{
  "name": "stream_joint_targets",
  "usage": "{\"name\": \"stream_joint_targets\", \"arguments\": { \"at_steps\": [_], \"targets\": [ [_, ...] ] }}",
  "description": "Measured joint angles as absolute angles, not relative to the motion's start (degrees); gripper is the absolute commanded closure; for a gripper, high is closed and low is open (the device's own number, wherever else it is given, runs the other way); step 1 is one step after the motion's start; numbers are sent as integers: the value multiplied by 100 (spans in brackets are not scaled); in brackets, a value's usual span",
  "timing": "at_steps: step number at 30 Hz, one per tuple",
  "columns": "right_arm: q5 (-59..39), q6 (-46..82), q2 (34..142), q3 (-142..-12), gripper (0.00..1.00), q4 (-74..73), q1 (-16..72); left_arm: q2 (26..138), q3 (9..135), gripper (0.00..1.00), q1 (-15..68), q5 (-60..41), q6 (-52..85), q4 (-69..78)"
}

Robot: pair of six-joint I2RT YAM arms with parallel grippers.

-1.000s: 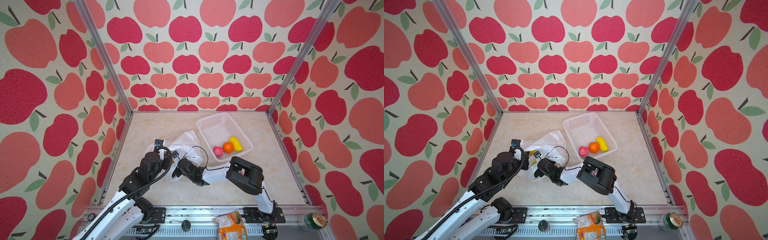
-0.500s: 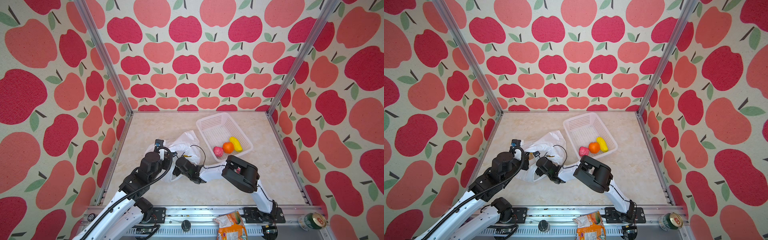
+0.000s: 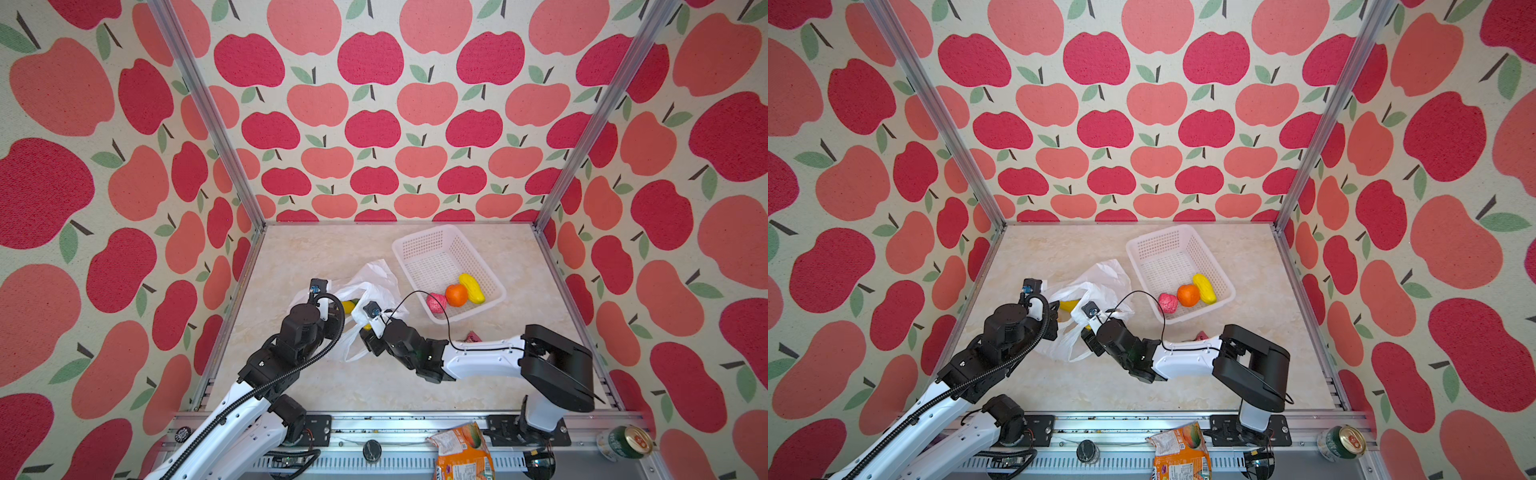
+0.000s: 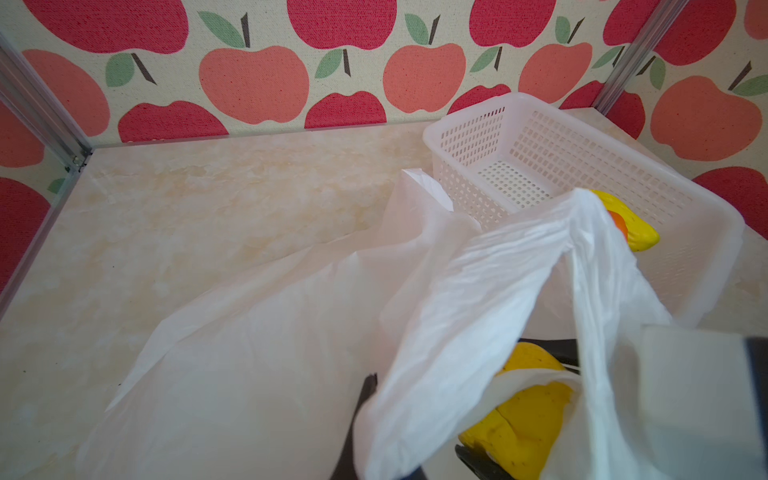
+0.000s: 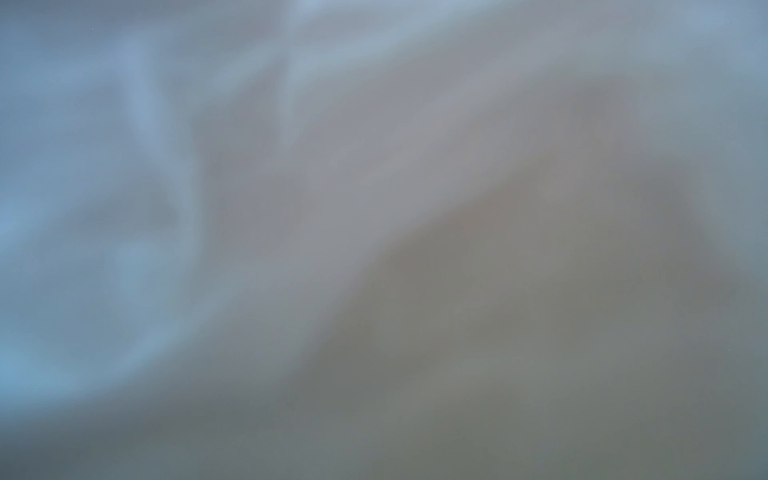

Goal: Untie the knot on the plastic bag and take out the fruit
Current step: 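Close the right gripper on a round yellow fruit and lift it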

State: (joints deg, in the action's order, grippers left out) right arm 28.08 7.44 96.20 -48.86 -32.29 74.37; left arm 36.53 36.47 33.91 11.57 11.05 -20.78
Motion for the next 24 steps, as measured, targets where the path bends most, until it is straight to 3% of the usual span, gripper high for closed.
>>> {"name": "stream_joint_targets", "arguments": {
  "at_steps": [13, 24],
  "targets": [
    [3387, 191, 7887, -3964, 60, -3201, 7577, 3653, 3647, 100, 3391, 1177, 1107, -2078],
    [3153, 16, 6090, -3621, 60, -2871, 7614, 3719, 3647, 100, 3391, 1216, 1107, -2080]
  ]
}}
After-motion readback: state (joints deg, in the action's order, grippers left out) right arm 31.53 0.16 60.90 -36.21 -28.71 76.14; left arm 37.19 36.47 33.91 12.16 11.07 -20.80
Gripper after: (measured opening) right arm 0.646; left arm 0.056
